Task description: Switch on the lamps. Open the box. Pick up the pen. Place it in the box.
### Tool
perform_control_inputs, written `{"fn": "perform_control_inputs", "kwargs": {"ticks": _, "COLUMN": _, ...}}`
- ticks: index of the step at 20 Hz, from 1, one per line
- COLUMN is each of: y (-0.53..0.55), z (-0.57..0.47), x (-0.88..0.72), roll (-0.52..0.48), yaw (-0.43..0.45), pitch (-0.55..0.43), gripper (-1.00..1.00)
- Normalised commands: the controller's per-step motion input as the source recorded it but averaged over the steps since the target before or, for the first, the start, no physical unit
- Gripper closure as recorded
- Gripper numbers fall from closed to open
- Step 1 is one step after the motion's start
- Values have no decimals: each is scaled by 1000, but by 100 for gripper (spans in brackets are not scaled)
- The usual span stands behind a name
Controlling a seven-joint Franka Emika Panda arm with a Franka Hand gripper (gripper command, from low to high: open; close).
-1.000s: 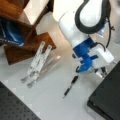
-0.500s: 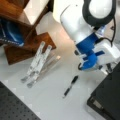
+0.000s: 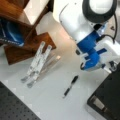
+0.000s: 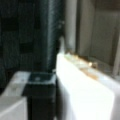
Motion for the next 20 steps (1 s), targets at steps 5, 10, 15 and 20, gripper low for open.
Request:
{"fn": "perform_control_inputs", "kwargs": {"ticks": 5, "y": 541, "z": 231, "x": -203, "roll": -200, "yaw": 201, "pitch": 30, "gripper": 100}}
{"fn": "perform_control_inputs", "kwargs": {"ticks": 10, "y": 632, "z": 200, "x": -167, "roll": -188, "yaw": 130, "pitch": -1, "gripper": 100}}
{"fn": "perform_control_inputs", "kwargs": {"ticks": 15, "y": 796, "z": 193, "x": -97, "roll": -199, "yaw": 62, "pitch": -17, "gripper": 100}}
{"fn": "perform_control_inputs", "kwargs": {"ticks": 20, "y": 952, "z": 248, "x": -61, "roll": -210, "yaw": -5, "pitch": -5, "gripper": 100}}
